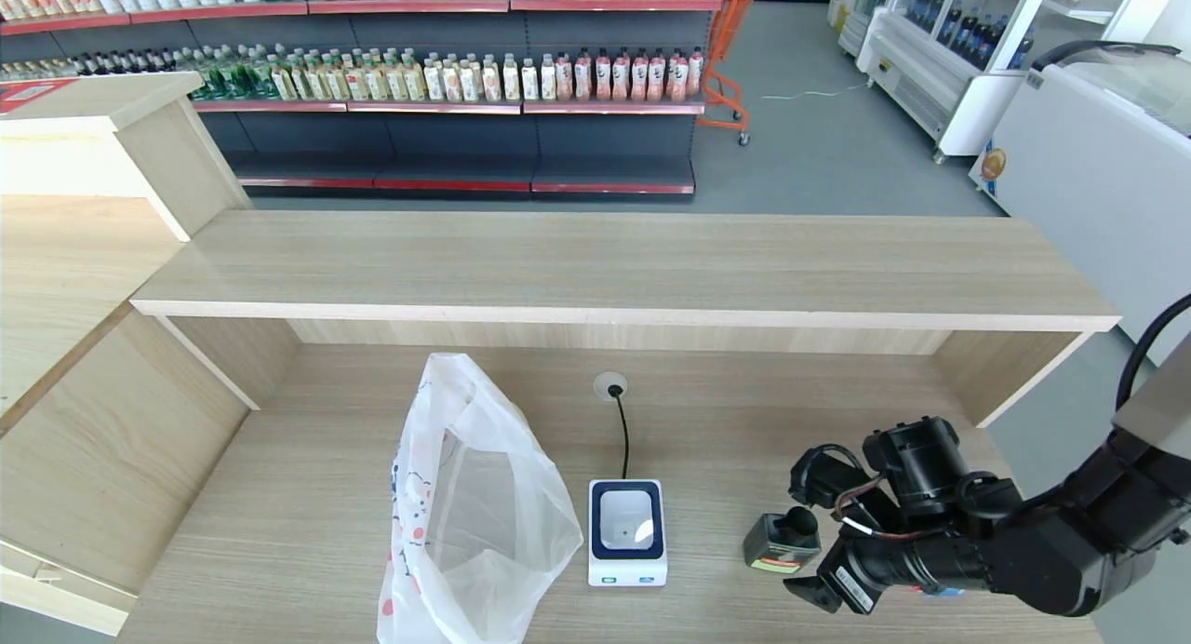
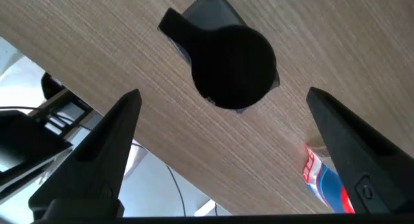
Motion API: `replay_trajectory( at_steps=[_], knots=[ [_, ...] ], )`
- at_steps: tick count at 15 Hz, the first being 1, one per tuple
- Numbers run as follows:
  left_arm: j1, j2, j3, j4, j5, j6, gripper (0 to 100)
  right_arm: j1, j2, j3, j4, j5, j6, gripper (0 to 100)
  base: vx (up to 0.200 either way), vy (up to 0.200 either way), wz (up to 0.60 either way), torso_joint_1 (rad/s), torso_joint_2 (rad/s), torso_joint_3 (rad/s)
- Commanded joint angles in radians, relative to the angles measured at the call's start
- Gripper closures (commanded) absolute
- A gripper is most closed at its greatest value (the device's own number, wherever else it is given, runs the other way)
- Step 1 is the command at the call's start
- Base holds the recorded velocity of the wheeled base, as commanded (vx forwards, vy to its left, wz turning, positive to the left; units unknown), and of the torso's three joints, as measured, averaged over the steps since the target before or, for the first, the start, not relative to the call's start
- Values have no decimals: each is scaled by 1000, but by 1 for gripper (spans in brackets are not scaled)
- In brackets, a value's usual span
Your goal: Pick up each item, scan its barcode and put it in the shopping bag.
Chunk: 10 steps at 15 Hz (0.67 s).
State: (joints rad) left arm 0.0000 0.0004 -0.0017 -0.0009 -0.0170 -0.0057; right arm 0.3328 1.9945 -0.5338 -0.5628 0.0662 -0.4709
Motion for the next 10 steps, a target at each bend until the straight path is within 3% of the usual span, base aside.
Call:
replay_trajectory(
  at_steps=[1,4,10],
  knots=[
    [0,0,0,-1,0,0,0,25,87,-41,-43,4,0,0,0,0,0,0,0,0],
    [0,0,0,1,0,0,0,43,144,-97,-95,75,-2,0,0,0,0,0,0,0],
    [0,0,0,-1,0,0,0,55,204,-112,-163,78,-66,0,0,0,0,0,0,0]
  ],
)
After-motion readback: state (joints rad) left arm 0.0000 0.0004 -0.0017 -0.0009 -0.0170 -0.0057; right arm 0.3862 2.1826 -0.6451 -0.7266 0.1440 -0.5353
